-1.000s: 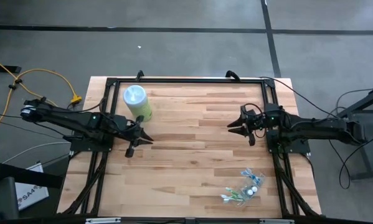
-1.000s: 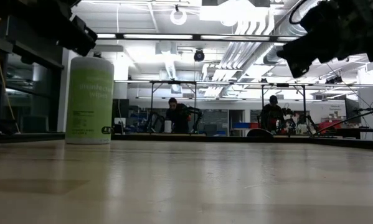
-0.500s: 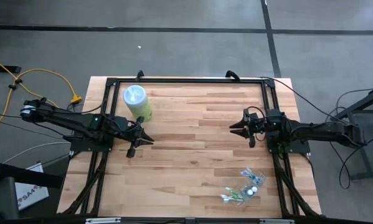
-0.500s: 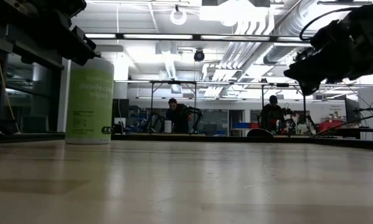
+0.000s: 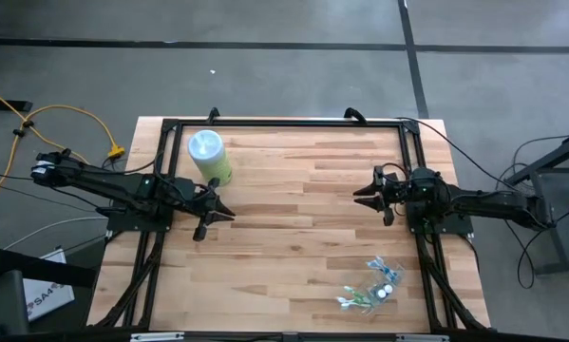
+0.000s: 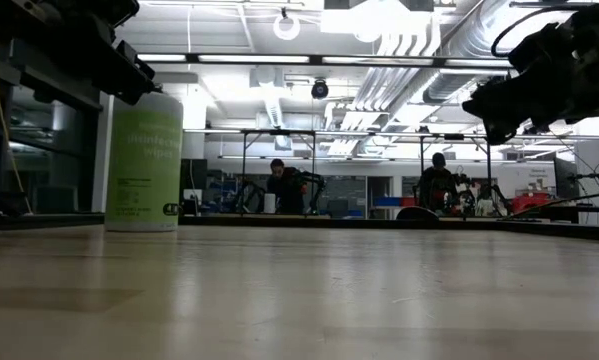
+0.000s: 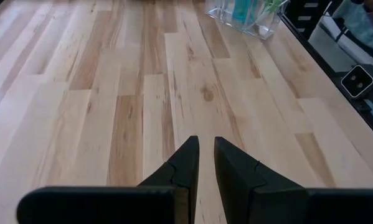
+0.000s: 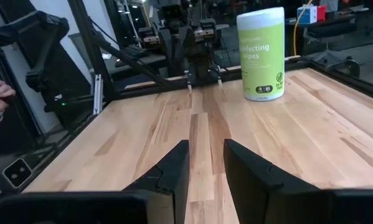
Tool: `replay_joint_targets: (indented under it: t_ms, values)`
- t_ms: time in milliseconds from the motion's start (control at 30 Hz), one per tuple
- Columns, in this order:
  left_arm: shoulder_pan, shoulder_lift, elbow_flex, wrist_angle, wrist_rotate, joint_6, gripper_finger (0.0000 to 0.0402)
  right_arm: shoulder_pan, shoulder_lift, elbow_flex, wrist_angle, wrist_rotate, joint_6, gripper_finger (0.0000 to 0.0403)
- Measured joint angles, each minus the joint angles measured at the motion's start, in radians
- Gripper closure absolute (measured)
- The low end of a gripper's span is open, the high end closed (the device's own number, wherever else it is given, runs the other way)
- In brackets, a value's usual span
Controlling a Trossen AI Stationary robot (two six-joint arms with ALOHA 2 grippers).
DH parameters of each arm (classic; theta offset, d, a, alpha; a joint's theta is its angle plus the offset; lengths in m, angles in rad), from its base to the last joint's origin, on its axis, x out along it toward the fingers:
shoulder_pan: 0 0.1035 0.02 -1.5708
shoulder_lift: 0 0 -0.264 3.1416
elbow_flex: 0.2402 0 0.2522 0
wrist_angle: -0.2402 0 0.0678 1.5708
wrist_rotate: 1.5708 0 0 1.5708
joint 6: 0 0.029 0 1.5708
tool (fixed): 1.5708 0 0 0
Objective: Pick & Place toothbrushing station
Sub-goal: Return to Home Position
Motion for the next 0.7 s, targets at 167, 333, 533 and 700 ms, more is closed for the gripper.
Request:
replay_joint_targets:
  t_ms: [167,333,533,700]
  values:
    - [0.0,0.0,0.0,0.003,0.0,0.0,0.0358,0.0,-0.071,0.0,-0.071,0.049,0.013,0.0312]
    - [0.0,0.0,0.0,0.004,0.001,-0.005,0.0358,0.0,-0.138,0.0,-0.181,0.211,0.028,0.0312]
    - [0.0,0.0,0.0,0.004,0.001,-0.005,0.0358,0.0,-0.212,-0.001,-0.269,0.226,0.017,0.0312]
    - [0.0,0.0,0.0,0.004,0.001,-0.007,0.0358,0.003,-0.242,-0.001,-0.27,0.225,0.006,0.0312]
